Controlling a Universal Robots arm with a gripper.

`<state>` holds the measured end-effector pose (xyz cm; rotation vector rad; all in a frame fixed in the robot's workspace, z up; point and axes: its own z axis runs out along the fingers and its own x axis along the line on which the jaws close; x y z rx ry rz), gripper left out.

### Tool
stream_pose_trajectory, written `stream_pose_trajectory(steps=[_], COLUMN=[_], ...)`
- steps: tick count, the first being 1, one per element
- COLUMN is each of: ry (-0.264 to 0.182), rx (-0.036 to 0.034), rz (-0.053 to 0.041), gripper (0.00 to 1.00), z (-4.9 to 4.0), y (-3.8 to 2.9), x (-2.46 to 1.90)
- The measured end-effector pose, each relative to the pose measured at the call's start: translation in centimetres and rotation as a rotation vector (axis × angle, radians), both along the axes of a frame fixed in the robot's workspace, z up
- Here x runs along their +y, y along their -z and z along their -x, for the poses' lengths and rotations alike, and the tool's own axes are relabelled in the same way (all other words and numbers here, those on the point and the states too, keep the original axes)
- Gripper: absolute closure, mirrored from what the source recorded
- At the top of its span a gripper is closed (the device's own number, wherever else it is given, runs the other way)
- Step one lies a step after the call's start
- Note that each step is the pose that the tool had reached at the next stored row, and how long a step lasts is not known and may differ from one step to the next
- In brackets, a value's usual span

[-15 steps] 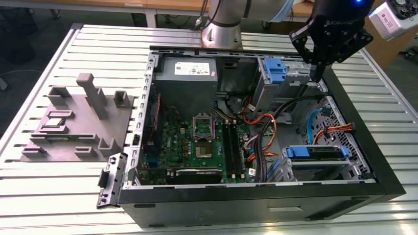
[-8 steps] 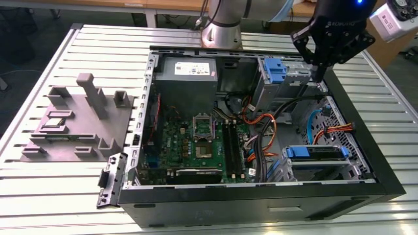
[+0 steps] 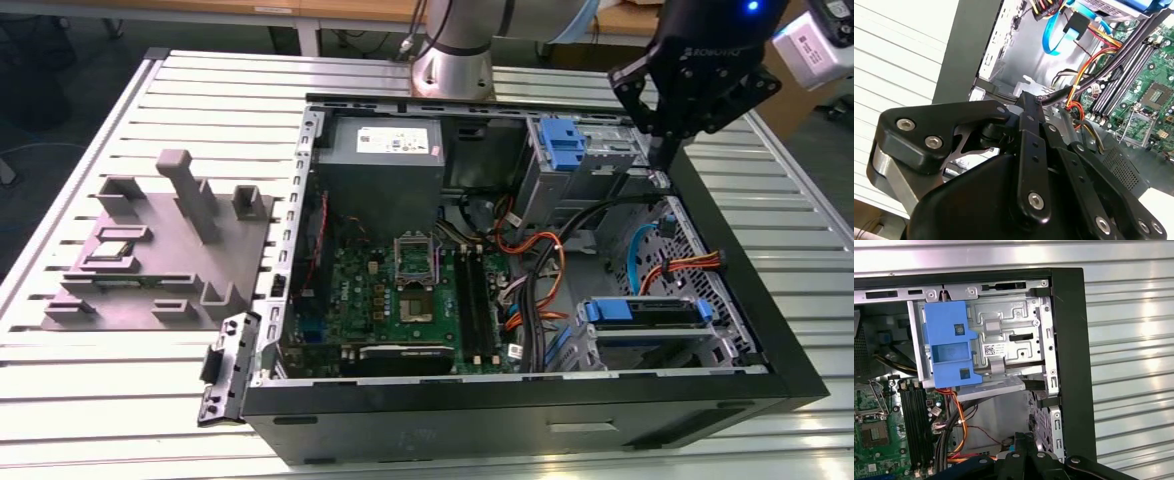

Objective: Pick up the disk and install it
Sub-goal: 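Insert the first disk wire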

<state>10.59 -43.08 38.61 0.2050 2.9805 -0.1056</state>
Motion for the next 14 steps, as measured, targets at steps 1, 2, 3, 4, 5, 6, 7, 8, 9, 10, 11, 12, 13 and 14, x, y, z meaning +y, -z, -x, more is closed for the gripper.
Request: stream_pose_trajectory(steps=[1,2,3,4,5,6,7,8,9,10,11,12,13,14], ry=[0.003,0.006,0.008,0.01,0.011,0.012,0.013,0.014,0.016,0.016,0.017,0.018,0.019,0.019], rx=[0.0,0.0,0.0,0.0,0.0,0.0,0.0,0.0,0.0,0.0,0.0,0.0,0.0,0.0], rz=[0.0007,0.0009,0.0013,0.0019,0.0025,0.0033,0.0042,0.0047,0.0051,0.0053,0.0054,0.0054,0.0055,0.0055], gripper=[0.9,0.9,0.9,0.9,0.9,0.9,0.9,0.9,0.9,0.9,0.9,0.9,0.9,0.9], z=[0.0,-0.01,-0.02,-0.03,-0.04,-0.05,-0.06,-0.07,-0.08,-0.09,-0.1,-0.11,-0.12,-0.14], y=[0.01,0.03,0.03,0.03,0.04,0.04,0.04,0.05,0.06,0.08,0.1,0.12,0.15,0.18], x=[-0.02,-0.05,-0.1,-0.16,-0.21,-0.27,-0.33,-0.41,-0.48,-0.55,-0.65,-0.75,-0.85,-0.97])
